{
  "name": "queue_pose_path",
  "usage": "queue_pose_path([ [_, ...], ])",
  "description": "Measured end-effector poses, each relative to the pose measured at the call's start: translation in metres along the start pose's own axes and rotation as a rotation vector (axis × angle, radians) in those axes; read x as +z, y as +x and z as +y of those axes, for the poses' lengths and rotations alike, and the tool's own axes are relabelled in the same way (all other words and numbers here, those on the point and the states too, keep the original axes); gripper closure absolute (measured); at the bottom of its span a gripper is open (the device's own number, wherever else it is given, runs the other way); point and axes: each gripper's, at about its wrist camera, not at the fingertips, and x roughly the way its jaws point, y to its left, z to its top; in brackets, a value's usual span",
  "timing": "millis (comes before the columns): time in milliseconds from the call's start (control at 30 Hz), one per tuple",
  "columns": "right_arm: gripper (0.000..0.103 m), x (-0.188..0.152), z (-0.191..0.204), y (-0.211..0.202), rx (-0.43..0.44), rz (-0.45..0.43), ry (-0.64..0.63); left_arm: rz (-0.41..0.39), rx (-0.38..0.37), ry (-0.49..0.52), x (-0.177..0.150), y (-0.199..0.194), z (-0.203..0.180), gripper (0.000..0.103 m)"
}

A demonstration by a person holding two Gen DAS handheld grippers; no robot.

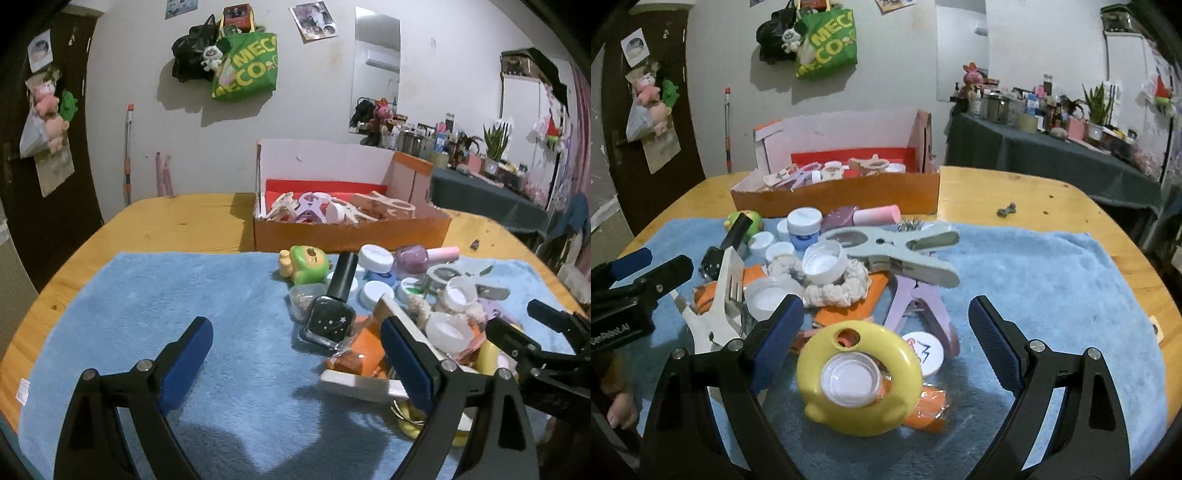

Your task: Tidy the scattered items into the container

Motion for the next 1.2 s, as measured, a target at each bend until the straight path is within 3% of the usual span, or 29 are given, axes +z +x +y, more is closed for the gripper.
queue_pose_path([
  [300,0.011,-0.004,-0.01,0.001,0.014,0.009,0.055,-0.005,0.019,0.034,-0.002,0.002,-0.007,0.009],
  [1200,0.011,-0.007,0.001,0.001,-0.023,0.014,-0.008,-0.004,0.04,0.038,-0.004,0.002,-0.006,0.009],
])
